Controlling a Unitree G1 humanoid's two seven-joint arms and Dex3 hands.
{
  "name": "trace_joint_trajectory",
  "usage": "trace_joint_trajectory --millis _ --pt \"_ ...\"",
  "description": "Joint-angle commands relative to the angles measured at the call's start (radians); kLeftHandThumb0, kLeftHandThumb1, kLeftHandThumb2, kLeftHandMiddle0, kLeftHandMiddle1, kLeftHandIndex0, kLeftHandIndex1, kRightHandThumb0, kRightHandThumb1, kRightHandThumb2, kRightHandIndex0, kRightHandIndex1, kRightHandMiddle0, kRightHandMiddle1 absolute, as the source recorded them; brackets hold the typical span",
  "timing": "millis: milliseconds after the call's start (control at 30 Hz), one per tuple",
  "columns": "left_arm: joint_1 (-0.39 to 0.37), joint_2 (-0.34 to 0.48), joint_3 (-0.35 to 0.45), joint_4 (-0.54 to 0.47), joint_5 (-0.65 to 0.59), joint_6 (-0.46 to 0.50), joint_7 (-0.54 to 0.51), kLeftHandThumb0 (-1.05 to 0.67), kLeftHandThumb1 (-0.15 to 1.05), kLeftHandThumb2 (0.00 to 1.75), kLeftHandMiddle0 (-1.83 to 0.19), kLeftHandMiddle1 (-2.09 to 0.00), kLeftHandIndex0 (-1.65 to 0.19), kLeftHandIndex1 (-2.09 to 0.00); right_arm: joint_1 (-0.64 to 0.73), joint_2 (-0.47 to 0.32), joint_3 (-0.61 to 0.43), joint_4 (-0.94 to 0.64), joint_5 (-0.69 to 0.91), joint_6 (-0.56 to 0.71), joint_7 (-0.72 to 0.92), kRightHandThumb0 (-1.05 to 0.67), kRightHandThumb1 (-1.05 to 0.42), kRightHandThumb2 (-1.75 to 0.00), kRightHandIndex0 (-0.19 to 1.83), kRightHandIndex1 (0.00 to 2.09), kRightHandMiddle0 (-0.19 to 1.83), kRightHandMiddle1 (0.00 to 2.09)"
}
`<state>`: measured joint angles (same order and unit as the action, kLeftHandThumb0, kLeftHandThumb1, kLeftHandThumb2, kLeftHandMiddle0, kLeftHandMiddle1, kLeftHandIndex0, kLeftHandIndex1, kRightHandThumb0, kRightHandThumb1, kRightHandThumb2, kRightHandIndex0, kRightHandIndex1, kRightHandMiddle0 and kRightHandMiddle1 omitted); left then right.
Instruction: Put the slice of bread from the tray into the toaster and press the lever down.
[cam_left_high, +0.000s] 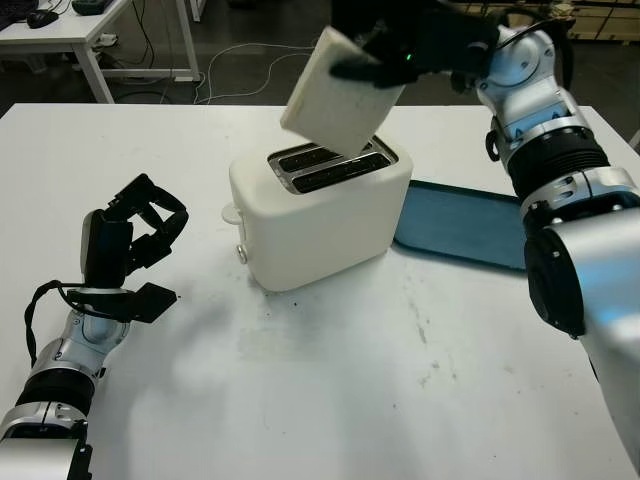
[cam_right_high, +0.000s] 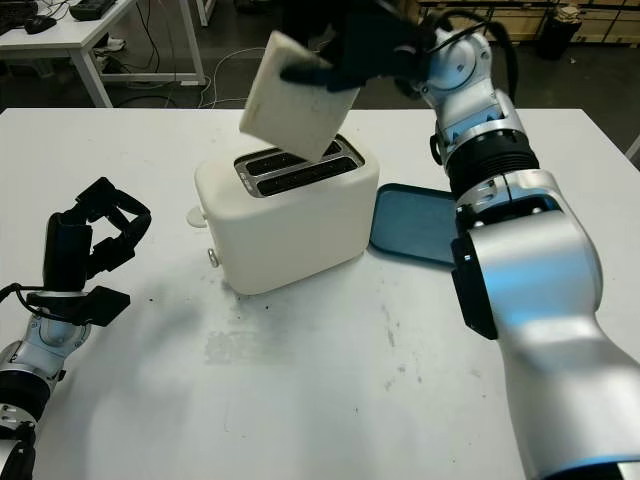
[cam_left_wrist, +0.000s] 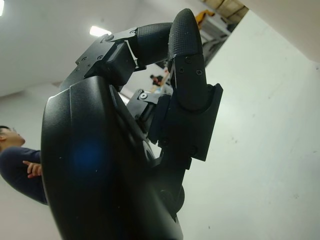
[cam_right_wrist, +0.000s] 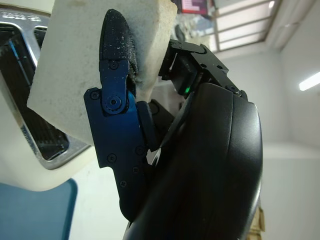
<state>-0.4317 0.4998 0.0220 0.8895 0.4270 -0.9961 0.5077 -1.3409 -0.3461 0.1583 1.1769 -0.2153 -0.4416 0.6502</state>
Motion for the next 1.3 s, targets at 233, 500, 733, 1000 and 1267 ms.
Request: trace_joint_trajectory --millis 233,500,733,1000,1267 --pt "-0.011 0.001 0.006 0.005 -0.004 -0.011 0.009 -1.03 0.92 0.37 -0.72 -1.65 -0.53 -1.44 0.042 0.011 0.021 0.015 -0.014 0.028 0.018 -0.58 -0.92 -0.26 1.12 1.75 0.94 1.75" --pt "-0.004 0.0 0.005 -0.014 0.003 0.012 0.013 -1.05 0.92 0.4 -0.76 -1.69 -0.55 -1.48 0.071 0.012 0.025 0.038 -0.004 0.022 0.055 -0.57 -0.92 -0.27 1.11 1.75 0.94 1.75" --pt "-0.005 -0.005 0.007 -0.001 -0.011 -0.004 0.008 -1.04 0.92 0.37 -0.75 -1.67 -0.55 -1.47 0.077 -0.026 0.086 0.027 -0.075 -0.047 0.022 -0.56 -0.92 -0.29 1.11 1.75 0.91 1.75" --pt "0.0 -0.006 0.007 0.0 -0.019 -0.002 -0.001 -1.04 0.92 0.37 -0.75 -1.66 -0.56 -1.46 0.073 -0.055 0.102 0.02 -0.099 -0.086 -0.026 -0.58 -0.92 -0.29 1.12 1.75 0.9 1.75" --pt "0.0 -0.008 0.003 -0.009 0.001 0.012 0.013 -1.05 0.92 0.38 -0.75 -1.66 -0.56 -1.46 0.02 -0.046 0.057 0.007 -0.076 -0.1 -0.09 -0.59 -0.92 -0.28 1.09 1.75 0.87 1.75"
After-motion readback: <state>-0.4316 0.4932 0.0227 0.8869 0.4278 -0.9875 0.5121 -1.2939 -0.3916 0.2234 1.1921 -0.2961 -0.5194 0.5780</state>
